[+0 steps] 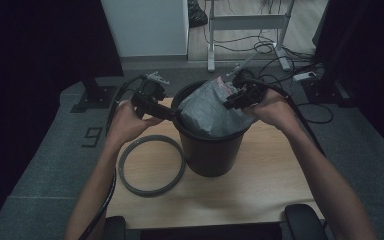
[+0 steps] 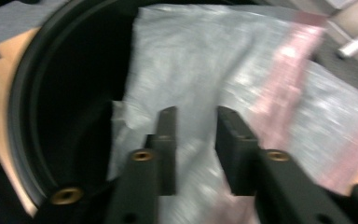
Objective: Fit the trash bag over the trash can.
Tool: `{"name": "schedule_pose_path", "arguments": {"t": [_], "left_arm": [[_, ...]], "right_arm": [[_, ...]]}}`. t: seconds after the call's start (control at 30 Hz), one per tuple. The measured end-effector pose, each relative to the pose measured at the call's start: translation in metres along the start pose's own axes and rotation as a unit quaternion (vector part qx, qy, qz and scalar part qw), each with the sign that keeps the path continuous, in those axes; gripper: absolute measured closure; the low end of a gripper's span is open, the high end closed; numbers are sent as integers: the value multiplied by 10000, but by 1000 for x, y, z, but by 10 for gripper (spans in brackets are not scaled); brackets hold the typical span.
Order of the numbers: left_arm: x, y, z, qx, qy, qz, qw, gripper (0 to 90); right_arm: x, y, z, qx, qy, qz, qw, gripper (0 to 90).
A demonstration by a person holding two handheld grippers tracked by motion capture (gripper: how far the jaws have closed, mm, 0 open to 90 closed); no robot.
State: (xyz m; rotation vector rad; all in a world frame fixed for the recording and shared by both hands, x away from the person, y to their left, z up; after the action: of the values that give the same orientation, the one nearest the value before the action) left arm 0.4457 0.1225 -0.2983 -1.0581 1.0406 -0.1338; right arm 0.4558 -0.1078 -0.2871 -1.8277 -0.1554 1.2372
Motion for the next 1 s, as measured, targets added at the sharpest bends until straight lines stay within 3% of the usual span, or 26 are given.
{"name": "schedule_pose_path", "arguments": {"t": [0.13, 0.27, 0.3, 0.4, 0.5, 0.6, 0.67, 0.8, 1.0], "left_arm": [[-1, 2, 2, -62, -9, -9, 10000, 202], [0, 3, 2, -73, -1, 7, 10000, 201], [1, 2, 1, -76, -1, 14, 10000, 201], [3, 0, -1, -75, 25, 16, 10000, 201], [6, -4, -5, -19, 54, 30, 10000, 201], [8, -8, -9, 39, 108, 35, 9999, 204], [10, -10, -13, 61, 163, 27, 9998, 210], [12, -15, -19, 100, 277, 5, 9996, 235], [16, -16, -24, 51, 449, 21, 9990, 288]], "right_arm": [[-20, 13, -16, 295, 212, 5, 9993, 497], [-32, 31, -23, 508, 161, 93, 9985, 443], [-34, 36, -23, 550, 103, 106, 9984, 447], [-35, 45, -17, 706, -421, 29, 9966, 540], [-30, 45, -5, 545, -664, 57, 9963, 713], [-24, 39, 1, 429, -663, 7, 9969, 820], [-19, 32, 4, 348, -615, -108, 9974, 846], [-3, 18, 17, 155, -753, -267, 9967, 856], [18, 6, 44, -278, -909, -197, 9953, 855]]}}
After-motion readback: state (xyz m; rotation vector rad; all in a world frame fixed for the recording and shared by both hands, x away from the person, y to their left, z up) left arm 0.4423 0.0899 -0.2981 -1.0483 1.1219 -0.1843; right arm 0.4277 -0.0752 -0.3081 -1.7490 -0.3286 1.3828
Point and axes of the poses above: each handheld gripper's, and its own axes: x roughly forward along the jaws, y roughly out of its underside, z roughly to its left, the point moved 6 cm from there along x, roughly forward along the jaws, and after that the axes turned 7 degrees about -z, right-handed, at the moved point
